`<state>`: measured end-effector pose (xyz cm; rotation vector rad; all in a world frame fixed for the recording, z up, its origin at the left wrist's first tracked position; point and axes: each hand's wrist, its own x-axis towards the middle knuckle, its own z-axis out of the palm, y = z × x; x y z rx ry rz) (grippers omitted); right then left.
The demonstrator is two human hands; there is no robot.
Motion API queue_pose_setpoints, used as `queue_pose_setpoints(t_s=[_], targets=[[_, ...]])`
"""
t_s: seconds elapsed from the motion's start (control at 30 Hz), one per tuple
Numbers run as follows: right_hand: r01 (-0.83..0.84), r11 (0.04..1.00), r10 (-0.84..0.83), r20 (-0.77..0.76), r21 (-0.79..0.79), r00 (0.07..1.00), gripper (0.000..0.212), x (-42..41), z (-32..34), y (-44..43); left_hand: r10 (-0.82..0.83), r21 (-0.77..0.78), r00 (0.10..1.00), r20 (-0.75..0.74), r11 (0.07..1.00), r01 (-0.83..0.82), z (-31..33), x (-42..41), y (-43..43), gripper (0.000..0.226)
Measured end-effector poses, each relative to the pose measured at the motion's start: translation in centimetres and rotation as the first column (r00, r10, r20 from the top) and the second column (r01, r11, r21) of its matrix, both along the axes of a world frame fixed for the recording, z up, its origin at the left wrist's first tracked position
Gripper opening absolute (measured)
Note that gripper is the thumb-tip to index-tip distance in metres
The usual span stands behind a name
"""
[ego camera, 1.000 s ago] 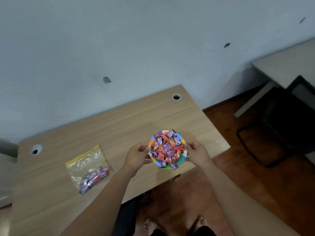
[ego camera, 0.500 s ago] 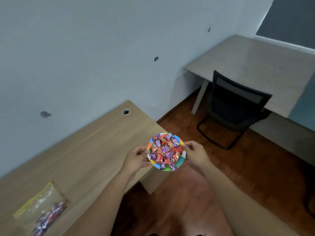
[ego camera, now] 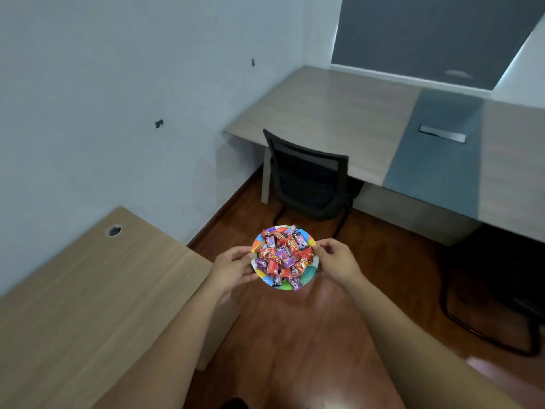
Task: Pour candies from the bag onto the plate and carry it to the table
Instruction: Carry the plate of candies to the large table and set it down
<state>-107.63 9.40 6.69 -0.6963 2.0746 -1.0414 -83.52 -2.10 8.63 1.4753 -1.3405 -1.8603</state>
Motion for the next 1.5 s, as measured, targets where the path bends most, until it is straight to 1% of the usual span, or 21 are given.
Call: queue_pose_setpoints(t_s=[0.13,0.27,0.37,0.47,0.63,0.87,1.03,1.13,1.3,1.4,1.5], targets=[[0.085,0.996,-0.085,0.000,-0.010,0.996,0.016,-6.4,0.7,2.8,-0.099,-0.012,0.995,0.005,0.995,0.099,0.5,-7.8,0.4,0.017],[0.176,0.984,-0.177,-0.038,-0.006,0.984,0.018,-13.1,0.6,4.7,-0.205,-0.033,0.979,0.006,0.978,0.205,1.2,-15.7,0.1,0.017],[0.256,0.967,-0.256,-0.010,-0.018,0.967,0.015,-18.1,0.3,5.6,-0.275,-0.038,0.961,0.000,0.961,0.275,1.3,-21.8,-0.5,0.020],[0.330,0.944,-0.329,0.031,-0.021,0.944,0.014,-22.8,0.1,6.0,-0.331,-0.033,0.943,0.006,0.943,0.331,1.1,-27.9,-1.4,0.022],[0.413,0.911,-0.413,0.017,-0.007,0.910,0.016,-30.6,0.0,6.0,-0.424,-0.007,0.906,-0.001,0.906,0.424,0.6,-37.4,-3.3,0.023],[0.532,0.847,-0.530,0.047,-0.014,0.846,0.017,-40.3,-0.1,5.5,-0.540,0.004,0.842,-0.007,0.842,0.540,0.7,-49.5,-5.8,0.022],[0.586,0.810,-0.581,0.094,-0.034,0.808,0.014,-46.2,-0.3,4.6,-0.586,0.020,0.810,-0.006,0.810,0.586,0.6,-56.9,-7.7,0.024],[0.612,0.789,-0.598,0.159,-0.057,0.786,0.013,-50.2,-0.8,4.0,-0.606,0.026,0.795,-0.010,0.795,0.606,0.5,-61.5,-8.6,0.025],[0.606,0.793,-0.587,0.189,-0.063,0.787,0.018,-58.3,-1.6,2.5,-0.613,0.015,0.790,0.006,0.790,0.612,-0.1,-69.6,-10.4,0.022],[0.604,0.793,-0.577,0.220,-0.079,0.786,0.016,-63.5,-2.3,1.5,-0.608,0.003,0.793,0.014,0.794,0.608,-0.1,-74.4,-11.2,0.016],[0.593,0.803,-0.568,0.226,-0.054,0.791,0.016,-68.2,-2.5,0.4,-0.589,0.014,0.807,0.041,0.808,0.589,0.1,-78.8,-11.9,0.011]])
